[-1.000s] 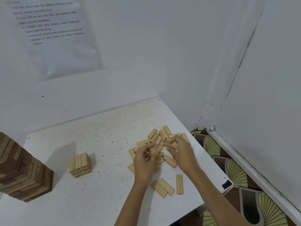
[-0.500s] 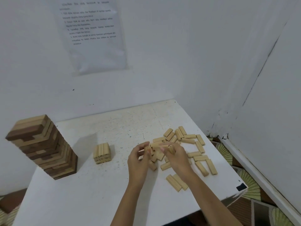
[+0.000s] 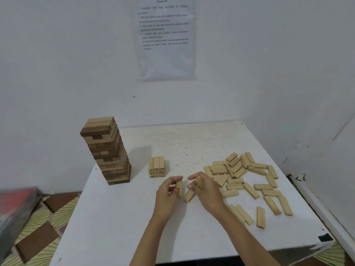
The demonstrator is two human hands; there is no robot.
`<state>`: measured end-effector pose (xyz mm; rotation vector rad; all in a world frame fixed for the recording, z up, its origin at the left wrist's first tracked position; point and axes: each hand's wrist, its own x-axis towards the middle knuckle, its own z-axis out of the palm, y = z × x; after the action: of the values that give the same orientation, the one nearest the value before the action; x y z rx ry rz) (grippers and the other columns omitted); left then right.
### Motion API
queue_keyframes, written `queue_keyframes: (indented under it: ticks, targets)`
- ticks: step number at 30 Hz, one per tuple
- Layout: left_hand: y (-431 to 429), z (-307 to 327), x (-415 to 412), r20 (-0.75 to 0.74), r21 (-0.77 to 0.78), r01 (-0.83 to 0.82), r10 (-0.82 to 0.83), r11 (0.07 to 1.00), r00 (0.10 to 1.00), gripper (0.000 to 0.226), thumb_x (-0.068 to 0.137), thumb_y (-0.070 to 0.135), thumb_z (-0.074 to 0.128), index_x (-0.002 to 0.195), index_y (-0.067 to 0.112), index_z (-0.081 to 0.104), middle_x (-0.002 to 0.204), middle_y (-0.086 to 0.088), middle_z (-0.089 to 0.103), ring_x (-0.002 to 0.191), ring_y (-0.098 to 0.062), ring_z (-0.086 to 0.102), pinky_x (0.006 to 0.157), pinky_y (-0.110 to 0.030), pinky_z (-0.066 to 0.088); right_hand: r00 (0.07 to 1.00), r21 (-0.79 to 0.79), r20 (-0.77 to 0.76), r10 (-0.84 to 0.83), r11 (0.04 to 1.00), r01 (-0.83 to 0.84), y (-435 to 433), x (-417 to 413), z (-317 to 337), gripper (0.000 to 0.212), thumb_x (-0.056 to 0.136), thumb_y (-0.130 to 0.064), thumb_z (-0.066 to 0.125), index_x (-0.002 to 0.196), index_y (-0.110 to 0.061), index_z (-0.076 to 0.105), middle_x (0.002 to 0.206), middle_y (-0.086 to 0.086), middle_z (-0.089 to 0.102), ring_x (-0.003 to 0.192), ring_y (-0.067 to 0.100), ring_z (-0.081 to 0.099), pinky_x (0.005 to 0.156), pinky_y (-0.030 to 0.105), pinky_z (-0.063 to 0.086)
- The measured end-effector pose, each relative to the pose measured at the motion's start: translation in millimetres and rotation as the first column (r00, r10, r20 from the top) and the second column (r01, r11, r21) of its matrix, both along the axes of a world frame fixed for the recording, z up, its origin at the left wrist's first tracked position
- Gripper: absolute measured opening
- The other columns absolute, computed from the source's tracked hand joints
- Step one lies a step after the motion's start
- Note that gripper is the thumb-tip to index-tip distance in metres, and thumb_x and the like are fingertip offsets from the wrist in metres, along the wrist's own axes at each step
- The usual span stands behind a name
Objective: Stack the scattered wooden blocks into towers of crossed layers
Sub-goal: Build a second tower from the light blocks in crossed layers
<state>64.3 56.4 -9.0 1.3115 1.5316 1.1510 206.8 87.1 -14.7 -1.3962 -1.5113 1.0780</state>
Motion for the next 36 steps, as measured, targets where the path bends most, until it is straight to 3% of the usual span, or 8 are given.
queue_keyframes:
  ticks: [5,7,11,17,22,25,29,36]
  targets:
    - [-6.0,-2.3,-9.6,-0.053,-0.021,-0.009,0.008,1.0,0.999,0.04,0.093,-0.007,0.046,0.123,0.016,0.058,0.115,0.004,0.06,0.097,-0.002,0.056,0.074,-0.003,0.042,0.999,-0.013,-0.002,0.035,0.999,-0.035,-0.3,-13.6,-1.5,0.012,0.092,-0.018,0.062,0.102,-0.025,0.059,0.096,-0.001,0.067,0.089,0.007,0.061,0.077,0.019,0.046]
    - [-7.4,-3.8,-11.1,-0.067,-0.02,-0.022,0.02,1.0,0.998,0.037,0.095,-0.005,0.046,0.124,0.017,0.056,0.113,0.007,0.059,0.097,0.001,0.055,0.075,-0.001,0.041,0.999,-0.055,-0.043,0.003,0.998,-0.006,-0.5,-16.5,-3.5,0.011,0.095,-0.024,0.052,0.103,-0.027,0.059,0.104,-0.001,0.058,0.093,0.011,0.057,0.084,0.023,0.046]
    - [-6.8,-7.9,-13.5,-0.122,0.005,-0.064,0.064,0.998,0.991,0.036,0.094,-0.006,0.048,0.124,0.012,0.057,0.114,0.004,0.058,0.1,-0.006,0.056,0.079,-0.005,0.043,0.993,-0.121,-0.098,-0.073,0.991,0.061,-1.7,-14.2,-4.3,0.026,0.099,-0.009,0.037,0.101,-0.021,0.06,0.1,0.006,0.048,0.073,0.014,0.051,0.066,0.021,0.042]
    - [-5.3,-11.9,-14.8,-0.13,0.025,-0.111,0.114,0.993,0.985,0.033,0.092,-0.005,0.054,0.117,0.016,0.06,0.107,0.001,0.057,0.093,-0.008,0.056,0.077,-0.009,0.046,0.991,-0.025,-0.023,-0.134,0.991,0.133,-6.3,-7.0,-7.8,0.018,0.093,-0.005,0.059,0.109,-0.01,0.066,0.069,0.001,0.048,0.06,0.01,0.046,0.053,0.01,0.04]
    - [-7.1,-11.7,-13.3,-0.066,-0.001,-0.11,0.109,0.994,0.992,0.034,0.089,-0.01,0.055,0.113,0.014,0.062,0.102,-0.001,0.063,0.086,-0.005,0.058,0.072,-0.007,0.045,0.977,0.048,0.144,-0.154,0.988,0.149,-6.9,-14.0,-13.0,0.024,0.084,-0.006,0.072,0.106,-0.012,0.065,0.088,0.006,0.056,0.065,0.006,0.052,0.062,0.006,0.044]
    - [-7.4,-12.8,-12.5,-0.066,0.004,-0.108,0.108,0.994,0.992,0.034,0.088,-0.009,0.056,0.112,0.013,0.062,0.102,-0.003,0.064,0.087,-0.007,0.059,0.072,-0.008,0.046,0.982,0.073,0.117,-0.151,0.987,0.143,-8.4,-18.7,-14.1,0.027,0.083,-0.003,0.073,0.102,-0.018,0.061,0.092,0.005,0.054,0.066,0.009,0.055,0.061,0.008,0.045]
    - [-7.1,-14.5,-14.6,-0.078,-0.003,-0.127,0.127,0.992,0.989,0.035,0.086,-0.008,0.059,0.113,0.015,0.062,0.103,-0.006,0.062,0.086,-0.009,0.058,0.072,-0.009,0.046,0.999,0.018,0.015,-0.042,0.999,0.042,-12.5,-18.9,-13.3,0.039,0.082,0.004,0.066,0.108,-0.024,0.057,0.101,0.004,0.061,0.083,0.016,0.057,0.068,0.009,0.046]
    - [-9.5,-14.0,-16.3,-0.077,-0.018,-0.163,0.161,0.986,0.984,0.043,0.083,0.001,0.069,0.119,0.022,0.057,0.1,-0.007,0.055,0.077,-0.008,0.055,0.068,-0.005,0.044,0.933,0.068,0.292,0.211,0.968,-0.24,-22.5,-13.5,-15.3,0.075,0.078,-0.023,0.076,0.139,-0.034,0.034,0.125,-0.022,0.042,0.115,0.001,0.032,0.089,0.002,0.027]
